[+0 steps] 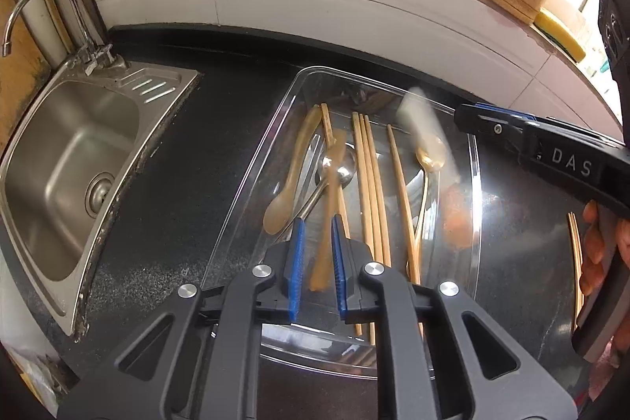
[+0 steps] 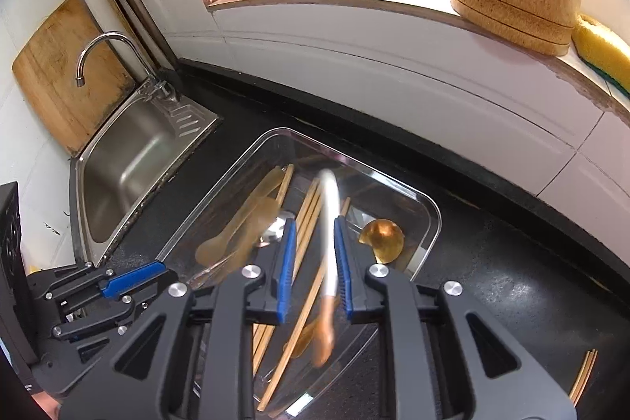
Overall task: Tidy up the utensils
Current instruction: 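Lower the spoons into the container and open both tools, then move both open tools back over the remaining wooden chopsticks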
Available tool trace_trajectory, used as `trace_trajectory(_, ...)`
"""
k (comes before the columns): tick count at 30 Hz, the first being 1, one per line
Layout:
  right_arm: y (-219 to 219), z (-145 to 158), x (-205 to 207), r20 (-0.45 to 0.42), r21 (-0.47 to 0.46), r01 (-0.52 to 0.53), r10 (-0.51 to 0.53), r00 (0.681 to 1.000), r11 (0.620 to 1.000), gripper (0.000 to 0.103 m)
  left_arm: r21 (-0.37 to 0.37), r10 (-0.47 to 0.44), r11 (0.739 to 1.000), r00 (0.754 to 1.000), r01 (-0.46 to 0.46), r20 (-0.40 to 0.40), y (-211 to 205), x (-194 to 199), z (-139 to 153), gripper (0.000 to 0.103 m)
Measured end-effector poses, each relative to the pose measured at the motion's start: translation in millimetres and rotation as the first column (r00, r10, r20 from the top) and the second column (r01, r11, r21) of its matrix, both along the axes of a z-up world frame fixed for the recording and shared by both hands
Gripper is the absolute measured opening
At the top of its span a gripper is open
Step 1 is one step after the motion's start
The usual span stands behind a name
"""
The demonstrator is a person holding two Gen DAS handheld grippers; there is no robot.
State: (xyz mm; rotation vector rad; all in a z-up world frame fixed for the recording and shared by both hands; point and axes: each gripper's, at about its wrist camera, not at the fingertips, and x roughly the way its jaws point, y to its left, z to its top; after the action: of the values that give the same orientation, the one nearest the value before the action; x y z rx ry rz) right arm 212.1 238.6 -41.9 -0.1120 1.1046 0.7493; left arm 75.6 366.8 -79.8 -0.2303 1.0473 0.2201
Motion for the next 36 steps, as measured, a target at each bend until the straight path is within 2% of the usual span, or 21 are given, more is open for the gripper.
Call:
trace_trajectory(1,0,1,0,0.005,-0.001,0.002,-0.002,1.000,1.000,0.038,0.000,0.002,1.000,1.000,-0.002,0.001,0,0,1,0.021)
trace_trajectory(2,-1,2,-1,0.010,0.003,0.007,-0.007,1.000,1.000,0.046,0.003,0.004,1.000,1.000,-0.004,0.003,0,0,2,0.028)
trace_trajectory(3,-1,3,-1,0.015,0.005,0.013,-0.013,1.000,1.000,0.056,0.012,0.008,1.000,1.000,-0.008,0.010,-1,-1,4,0.050)
trace_trajectory(4,-2,4,-1,0.016,0.011,0.015,-0.015,1.000,1.000,0.056,0.024,0.013,1.000,1.000,-0.014,0.025,-2,-3,6,0.059)
trace_trajectory(6,-2,5,-2,0.015,0.010,0.011,-0.011,1.000,1.000,0.056,0.032,0.007,0.999,0.999,-0.008,0.033,-4,-3,10,0.059)
trace_trajectory(7,-3,6,-2,0.019,0.010,0.011,-0.011,1.000,1.000,0.059,0.031,0.005,1.000,0.999,-0.006,0.033,-5,-3,11,0.064)
trace_trajectory(8,-4,7,-2,0.023,0.009,0.014,-0.014,1.000,1.000,0.064,0.036,0.009,0.999,0.999,-0.010,0.035,-5,-3,12,0.070)
trace_trajectory(10,-7,12,-1,0.035,0.018,0.030,-0.031,0.999,0.999,0.089,0.051,0.021,0.998,0.999,-0.024,0.048,-5,-5,15,0.084)
trace_trajectory(12,-12,16,-1,0.044,0.025,0.044,-0.045,0.998,0.999,0.097,0.052,0.024,0.998,0.999,-0.026,0.048,-5,-5,16,0.091)
trace_trajectory(13,-15,18,0,0.048,0.025,0.054,-0.055,0.997,0.998,0.097,0.054,0.026,0.998,0.998,-0.029,0.049,-6,-5,17,0.094)
trace_trajectory(18,-44,28,3,0.071,0.050,0.109,-0.112,0.991,0.993,0.096,0.046,0.013,0.999,0.998,-0.016,0.057,-19,-2,22,0.097)
trace_trajectory(22,-89,35,5,0.104,0.050,0.183,-0.187,0.977,0.982,0.097,0.037,-0.024,0.999,0.998,0.021,0.065,-45,4,26,0.097)
trace_trajectory(25,-134,38,4,0.119,0.044,0.250,-0.254,0.960,0.967,0.096,0.029,-0.081,0.996,0.994,0.079,0.072,-79,9,28,0.097)
trace_trajectory(29,-213,38,-3,0.166,0.008,0.354,-0.350,0.922,0.935,0.096,0.012,-0.170,0.986,0.982,0.169,0.079,-137,19,29,0.097)
trace_trajectory(36,-359,27,-29,0.160,-0.080,0.511,-0.495,0.854,0.856,0.096,-0.018,-0.327,0.944,0.943,0.329,0.059,-265,25,14,0.097)
